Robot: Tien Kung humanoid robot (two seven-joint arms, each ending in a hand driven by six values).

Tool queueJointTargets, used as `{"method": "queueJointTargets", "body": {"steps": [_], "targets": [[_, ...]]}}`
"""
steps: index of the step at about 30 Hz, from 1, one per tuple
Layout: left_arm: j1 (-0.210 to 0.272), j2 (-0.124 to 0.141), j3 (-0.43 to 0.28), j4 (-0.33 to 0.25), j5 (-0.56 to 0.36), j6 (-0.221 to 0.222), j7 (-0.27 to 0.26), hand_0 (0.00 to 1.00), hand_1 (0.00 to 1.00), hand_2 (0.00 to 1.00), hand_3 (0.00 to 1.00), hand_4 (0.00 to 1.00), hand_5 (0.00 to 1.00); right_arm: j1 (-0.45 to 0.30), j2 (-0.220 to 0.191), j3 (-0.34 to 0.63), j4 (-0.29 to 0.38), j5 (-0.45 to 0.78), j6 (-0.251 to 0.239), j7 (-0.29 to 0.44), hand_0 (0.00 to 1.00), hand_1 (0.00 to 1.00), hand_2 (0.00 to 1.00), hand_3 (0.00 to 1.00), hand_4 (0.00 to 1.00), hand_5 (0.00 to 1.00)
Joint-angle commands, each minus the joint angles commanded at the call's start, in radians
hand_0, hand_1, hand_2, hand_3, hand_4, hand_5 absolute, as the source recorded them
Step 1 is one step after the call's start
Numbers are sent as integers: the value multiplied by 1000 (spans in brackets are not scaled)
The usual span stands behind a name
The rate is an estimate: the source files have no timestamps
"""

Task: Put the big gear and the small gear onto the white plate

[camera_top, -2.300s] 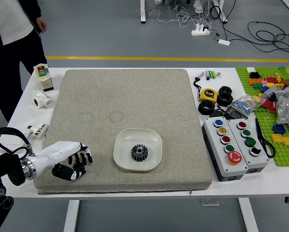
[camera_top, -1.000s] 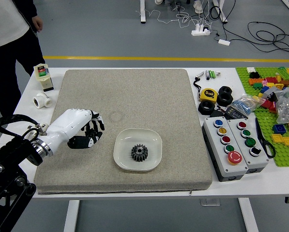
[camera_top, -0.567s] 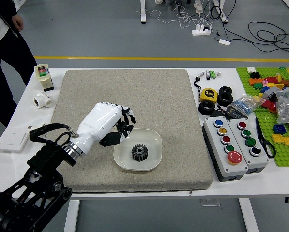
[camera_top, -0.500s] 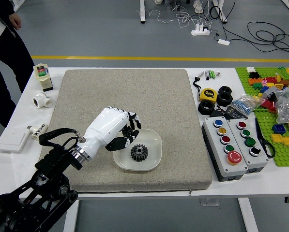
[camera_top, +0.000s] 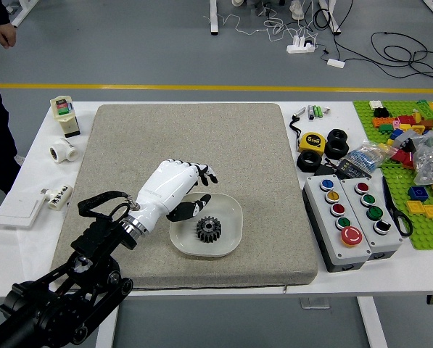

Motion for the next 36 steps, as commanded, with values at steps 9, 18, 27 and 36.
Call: {"method": "queueJointTargets", "body": {"steps": [9,18,27,36], "targets": [[-6,-1,-5,-9,0,13,0,383,552,707,671,894,139,4,-1,1,0,2,1,1,600,609,696,561,755,713],[26,-3,-143,-44,0,62,4,517,665,803,762,876,172,5,-2,6,0,4,1,4,599,609,697,563,757,711],[88,2,-346,-62,-70,62,-42,582,697,828,726,822,222,2,-2,17,0,-7,1,4,599,609,697,563,758,711],[142,12,-428,-101,-451,-151,-23,643,701,800,657,773,452,-1,-1,25,0,-14,1,3,600,609,697,563,758,710]]}}
